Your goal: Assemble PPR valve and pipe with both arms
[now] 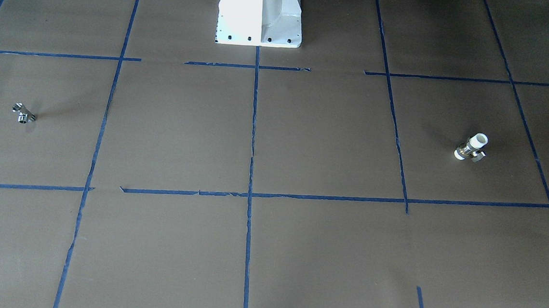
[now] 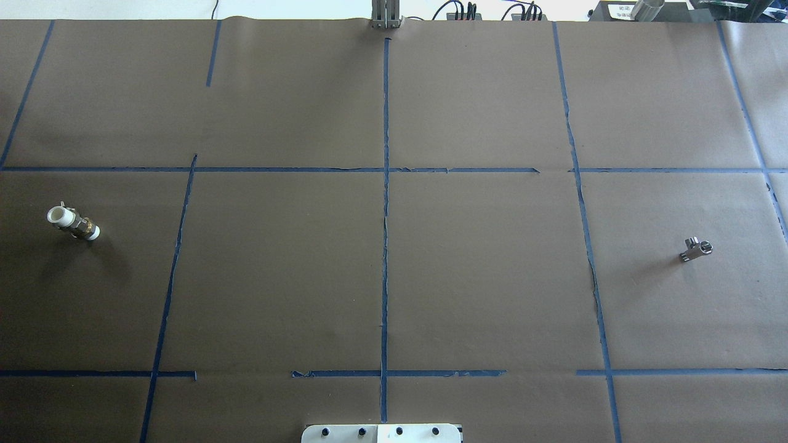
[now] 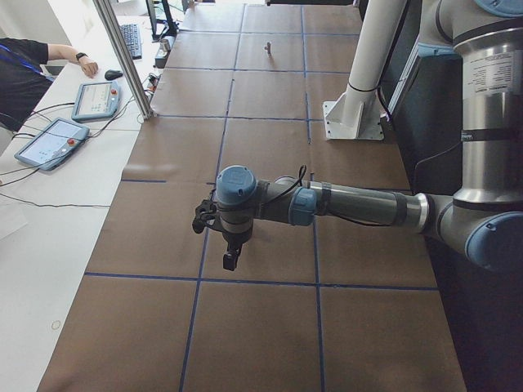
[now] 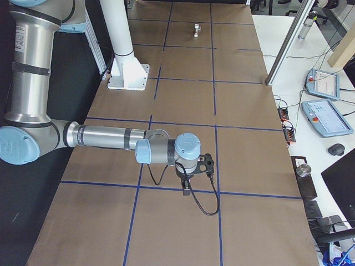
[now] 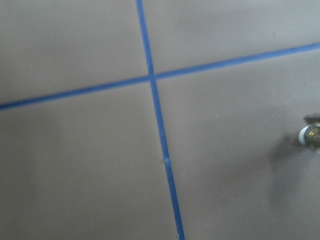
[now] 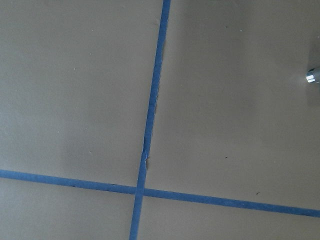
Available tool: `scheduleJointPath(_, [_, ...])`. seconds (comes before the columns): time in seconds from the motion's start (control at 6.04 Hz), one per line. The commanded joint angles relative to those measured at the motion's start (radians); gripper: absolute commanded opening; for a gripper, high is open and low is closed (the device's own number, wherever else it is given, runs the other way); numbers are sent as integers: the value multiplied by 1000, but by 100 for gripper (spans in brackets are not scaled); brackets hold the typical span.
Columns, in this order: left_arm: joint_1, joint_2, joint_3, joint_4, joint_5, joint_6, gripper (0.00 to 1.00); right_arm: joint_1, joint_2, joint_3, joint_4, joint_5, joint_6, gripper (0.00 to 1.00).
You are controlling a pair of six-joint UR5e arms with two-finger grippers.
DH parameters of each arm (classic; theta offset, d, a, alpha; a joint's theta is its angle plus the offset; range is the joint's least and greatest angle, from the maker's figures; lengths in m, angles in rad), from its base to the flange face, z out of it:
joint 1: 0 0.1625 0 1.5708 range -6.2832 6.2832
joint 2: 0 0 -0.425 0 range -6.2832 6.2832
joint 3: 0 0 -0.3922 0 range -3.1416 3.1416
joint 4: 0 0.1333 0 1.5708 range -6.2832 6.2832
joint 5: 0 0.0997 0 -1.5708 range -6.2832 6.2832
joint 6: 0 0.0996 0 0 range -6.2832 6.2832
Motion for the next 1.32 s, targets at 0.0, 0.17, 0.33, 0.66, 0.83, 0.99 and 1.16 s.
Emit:
scheduleJointPath(0.0, [49, 23, 11, -210, -5, -25, 100, 0, 0, 0, 0, 2, 0, 100])
scheduleJointPath(0.17, [127, 26, 11, -261, 0, -209, 100, 0, 0, 0, 0, 2, 0, 100])
scheduleJointPath(0.33, [231, 26, 13, -367, 9, -411, 100, 0, 0, -2, -2, 0, -1, 100])
scheduleJointPath(0.66, [395, 1, -4, -400, 113, -679, 100, 0, 0, -3, -2, 0, -1, 100])
scheduleJointPath(0.83, [459, -29, -3, -407, 166, -762, 100, 0, 0, -5, -2, 0, -1, 100])
scheduleJointPath(0.99, [488, -46, 17, -409, 173, -783, 100, 0, 0, -6, -2, 0, -1, 100])
scheduleJointPath(1.16, [513, -49, 22, -408, 174, -786, 100, 0, 0, -6, -2, 0, -1, 100])
